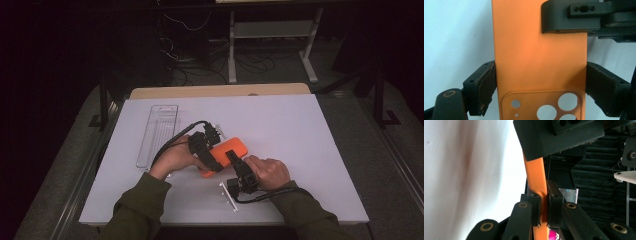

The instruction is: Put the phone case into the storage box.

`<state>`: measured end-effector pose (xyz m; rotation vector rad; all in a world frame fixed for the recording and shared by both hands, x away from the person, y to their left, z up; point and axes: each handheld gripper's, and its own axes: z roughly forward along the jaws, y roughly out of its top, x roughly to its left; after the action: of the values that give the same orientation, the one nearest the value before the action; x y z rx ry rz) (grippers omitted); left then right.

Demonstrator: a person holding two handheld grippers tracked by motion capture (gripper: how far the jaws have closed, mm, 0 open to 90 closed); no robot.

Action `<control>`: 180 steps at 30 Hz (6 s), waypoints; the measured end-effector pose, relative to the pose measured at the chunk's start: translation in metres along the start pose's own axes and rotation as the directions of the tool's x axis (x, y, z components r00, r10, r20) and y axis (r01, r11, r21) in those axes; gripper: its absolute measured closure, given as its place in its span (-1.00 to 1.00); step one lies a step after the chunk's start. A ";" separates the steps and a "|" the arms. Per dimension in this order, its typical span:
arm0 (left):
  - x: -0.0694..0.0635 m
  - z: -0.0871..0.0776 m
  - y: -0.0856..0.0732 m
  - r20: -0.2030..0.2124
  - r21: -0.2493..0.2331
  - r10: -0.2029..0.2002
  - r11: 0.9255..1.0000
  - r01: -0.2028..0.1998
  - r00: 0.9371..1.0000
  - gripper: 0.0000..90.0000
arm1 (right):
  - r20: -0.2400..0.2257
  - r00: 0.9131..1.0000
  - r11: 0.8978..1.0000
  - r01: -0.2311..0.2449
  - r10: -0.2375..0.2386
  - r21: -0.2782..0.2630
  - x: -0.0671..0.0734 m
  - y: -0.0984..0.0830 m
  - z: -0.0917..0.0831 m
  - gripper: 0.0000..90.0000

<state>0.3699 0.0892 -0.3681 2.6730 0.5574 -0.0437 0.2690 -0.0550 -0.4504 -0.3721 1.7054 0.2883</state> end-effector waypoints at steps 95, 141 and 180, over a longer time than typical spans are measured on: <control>0.011 -0.017 -0.029 -0.103 -0.145 -0.027 0.989 0.012 0.994 -0.98 | -0.164 0.889 0.896 -0.392 0.428 0.209 -0.024 -0.073 -0.002 0.81; 0.013 -0.019 -0.031 -0.117 -0.143 -0.003 0.990 -0.014 0.993 -0.98 | -0.182 0.695 0.714 -0.638 0.695 0.289 -0.031 -0.082 0.003 0.80; 0.014 -0.020 -0.032 -0.108 -0.175 -0.038 0.984 0.018 0.993 -0.98 | -0.220 0.444 0.495 -0.798 0.868 0.344 -0.038 -0.102 0.008 0.80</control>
<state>0.3691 0.1296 -0.3634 2.5086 0.6047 0.1407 0.3223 -0.1419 -0.4124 0.6926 2.1757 0.8228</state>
